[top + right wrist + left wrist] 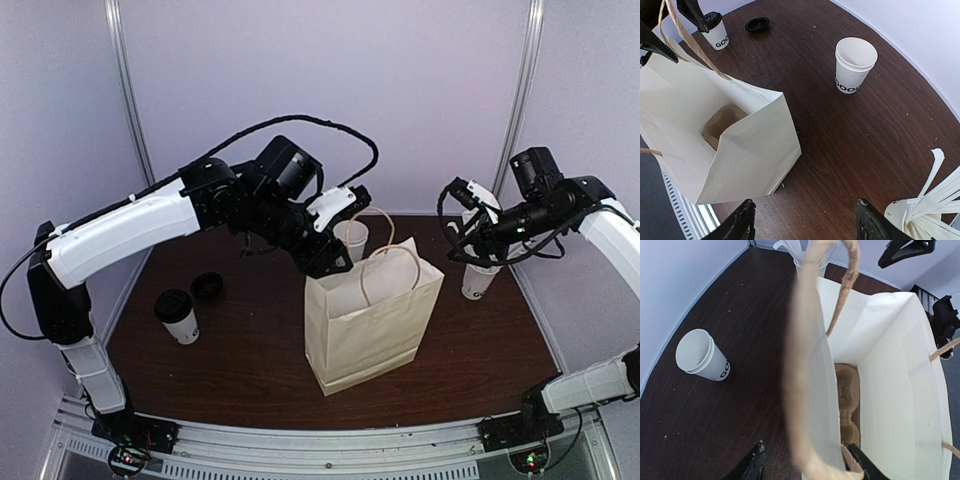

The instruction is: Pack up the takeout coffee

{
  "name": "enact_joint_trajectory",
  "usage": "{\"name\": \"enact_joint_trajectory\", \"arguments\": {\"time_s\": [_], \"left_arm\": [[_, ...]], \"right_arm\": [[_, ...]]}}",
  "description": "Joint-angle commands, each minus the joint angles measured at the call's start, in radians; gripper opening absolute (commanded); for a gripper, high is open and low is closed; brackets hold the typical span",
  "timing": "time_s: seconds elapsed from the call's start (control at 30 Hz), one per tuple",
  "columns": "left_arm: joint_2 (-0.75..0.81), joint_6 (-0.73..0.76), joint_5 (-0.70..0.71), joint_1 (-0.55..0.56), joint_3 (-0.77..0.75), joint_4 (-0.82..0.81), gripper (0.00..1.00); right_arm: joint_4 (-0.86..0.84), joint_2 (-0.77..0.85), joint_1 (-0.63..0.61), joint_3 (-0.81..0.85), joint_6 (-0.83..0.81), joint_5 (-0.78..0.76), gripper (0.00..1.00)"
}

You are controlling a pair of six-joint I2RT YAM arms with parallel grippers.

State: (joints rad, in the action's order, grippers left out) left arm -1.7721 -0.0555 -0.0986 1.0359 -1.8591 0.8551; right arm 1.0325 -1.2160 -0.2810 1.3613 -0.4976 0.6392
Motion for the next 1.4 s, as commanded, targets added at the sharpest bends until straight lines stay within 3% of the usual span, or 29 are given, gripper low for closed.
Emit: {"name": "enact_joint_trajectory", "arguments": {"time_s": [0.0,0.33,0.63,0.77,1.03,1.1,1.37], "left_arm": [[0.086,-0.048,0.032,0.001,0.014,-0.043,0.59],[0.103,-0.067,-0.125,0.004,0.025,-0.079,0.74],[0.025,-0.107,0.050,0.006,-0.002,-0.039,0.75],[0.003,-0.105,0.013,0.004,-0.002,-0.038,0.59],[-0.038,-0.040,-0.060,0.000,-0.085,0.051,0.05],[-0.038,0.013,-0.053,0.000,-0.112,0.086,0.00],[0.020,0.273,-0.028,0.011,-0.142,0.145,0.00]], "right_arm": [[-0.014,0.023,0.008,-0.008,0.001,0.021,0.68],[-0.009,0.016,0.009,-0.001,-0.006,0.037,0.68],[-0.006,0.019,0.009,-0.008,-0.006,0.043,0.68],[-0.011,0.019,0.009,-0.015,-0.007,0.042,0.68],[-0.012,0.021,0.011,-0.016,-0.009,0.040,0.68],[-0.013,0.024,0.011,-0.016,-0.009,0.039,0.67],[-0.026,0.036,0.014,-0.036,-0.013,0.020,0.67]]}}
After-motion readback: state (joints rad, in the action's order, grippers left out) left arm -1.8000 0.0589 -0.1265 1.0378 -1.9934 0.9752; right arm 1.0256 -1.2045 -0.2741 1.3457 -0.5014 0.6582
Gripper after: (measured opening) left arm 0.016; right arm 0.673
